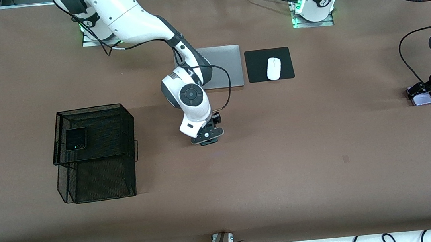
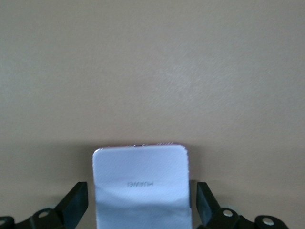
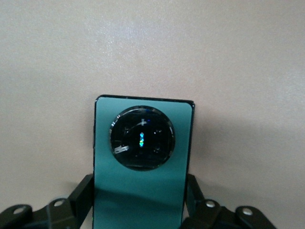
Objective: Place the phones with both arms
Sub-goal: 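Grasp the green phone with the right gripper while the left grasps the white phone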
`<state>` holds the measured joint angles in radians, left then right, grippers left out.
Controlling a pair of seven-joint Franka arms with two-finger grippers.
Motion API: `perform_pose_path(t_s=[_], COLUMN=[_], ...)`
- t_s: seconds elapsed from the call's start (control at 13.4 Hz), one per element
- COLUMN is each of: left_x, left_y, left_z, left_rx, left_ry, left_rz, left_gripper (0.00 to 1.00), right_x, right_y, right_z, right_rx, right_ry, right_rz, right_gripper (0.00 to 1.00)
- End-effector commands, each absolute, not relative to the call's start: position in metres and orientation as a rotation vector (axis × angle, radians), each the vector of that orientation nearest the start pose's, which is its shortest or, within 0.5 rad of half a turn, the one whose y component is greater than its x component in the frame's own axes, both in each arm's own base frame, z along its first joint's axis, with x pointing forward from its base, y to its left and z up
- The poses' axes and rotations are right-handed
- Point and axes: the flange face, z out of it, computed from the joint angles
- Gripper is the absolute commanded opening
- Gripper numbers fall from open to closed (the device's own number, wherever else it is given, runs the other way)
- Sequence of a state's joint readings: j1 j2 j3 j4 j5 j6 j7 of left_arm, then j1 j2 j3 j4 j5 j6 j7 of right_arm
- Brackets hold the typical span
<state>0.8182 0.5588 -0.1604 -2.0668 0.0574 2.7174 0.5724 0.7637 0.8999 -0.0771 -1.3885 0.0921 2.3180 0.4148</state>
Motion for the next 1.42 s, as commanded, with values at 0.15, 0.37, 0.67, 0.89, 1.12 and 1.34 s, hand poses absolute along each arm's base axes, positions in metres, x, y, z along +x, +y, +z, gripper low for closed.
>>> perform_pose_path(t_s=[0.15,0.37,0.67,0.89,1.12,1.34], left_x=[0.472,0.475,0.486,0.515,0.575,0.624], left_y=[0.37,0.367,0.364,0.354,0.307,0.212], left_z=[0.156,0.156,0.162,0.185,0.225,0.236], left_rx=[-3.115,-3.116,-3.114,-3.139,-3.19,-3.19], left_ry=[-0.083,-0.095,-0.073,-0.015,-0.1,-0.23], left_rz=[-0.233,-0.234,-0.242,-0.189,-0.059,-0.012], left_gripper=[1.0,0.75,0.01,0.0,0.0,0.0], right_x=[0.566,0.592,0.63,0.649,0.654,0.635], right_y=[0.465,0.441,0.387,0.322,0.249,0.193], right_z=[0.181,0.242,0.333,0.378,0.398,0.405], right_rx=[-3.116,-3.144,-3.18,-3.262,-3.356,-3.348], right_ry=[-0.373,-0.28,-0.212,-0.16,-0.166,-0.122], right_rz=[-0.088,-0.149,-0.331,-0.273,-0.043,0.15], right_gripper=[0.0,0.0,0.0,0.0,0.0,0.0])
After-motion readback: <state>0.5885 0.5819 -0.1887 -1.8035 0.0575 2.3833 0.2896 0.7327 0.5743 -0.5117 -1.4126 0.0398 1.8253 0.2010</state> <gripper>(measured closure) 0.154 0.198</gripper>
